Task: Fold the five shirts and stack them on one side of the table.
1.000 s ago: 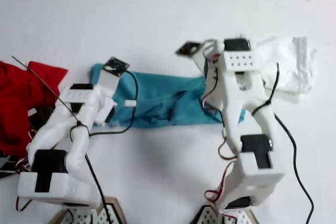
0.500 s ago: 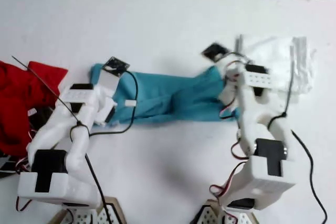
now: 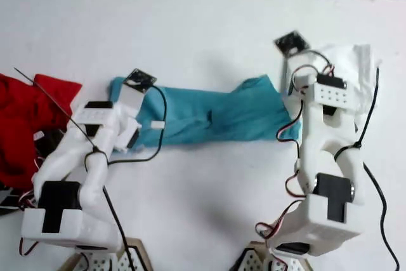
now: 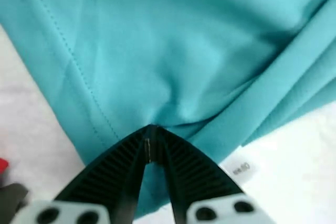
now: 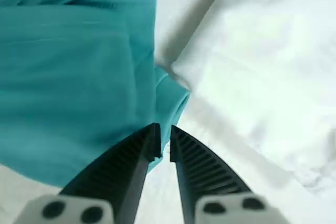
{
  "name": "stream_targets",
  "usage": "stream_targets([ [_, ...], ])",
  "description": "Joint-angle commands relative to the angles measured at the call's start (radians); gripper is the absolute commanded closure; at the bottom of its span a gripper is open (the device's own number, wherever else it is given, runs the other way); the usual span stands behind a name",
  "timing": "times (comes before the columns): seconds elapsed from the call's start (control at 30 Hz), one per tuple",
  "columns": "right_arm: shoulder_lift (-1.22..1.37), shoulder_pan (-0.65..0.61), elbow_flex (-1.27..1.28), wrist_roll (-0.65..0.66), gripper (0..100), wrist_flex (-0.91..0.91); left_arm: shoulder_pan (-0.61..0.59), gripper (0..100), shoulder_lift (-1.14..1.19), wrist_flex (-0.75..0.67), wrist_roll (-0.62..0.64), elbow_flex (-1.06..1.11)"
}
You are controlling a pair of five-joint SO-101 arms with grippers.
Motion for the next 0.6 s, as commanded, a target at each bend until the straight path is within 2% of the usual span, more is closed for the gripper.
stream_targets([
  [0.0,-0.104,-0.062,-0.115,-0.152,95.3,0.096,-0.018,97,0.002,-0.032,0.009,0.004],
  [0.17,-0.094,-0.259,-0.143,-0.219,95.3,0.140,-0.018,97,0.002,-0.032,0.009,0.004],
  [0.3,-0.030,-0.406,-0.144,-0.219,95.3,0.077,-0.023,97,-0.006,-0.023,0.011,0.004],
  [0.43,0.051,-0.515,-0.147,-0.219,95.3,0.048,-0.114,97,-0.008,0.006,0.014,-0.051],
  [0.57,0.147,-0.576,-0.147,-0.221,95.3,0.027,-0.204,97,-0.006,0.126,0.110,-0.176],
])
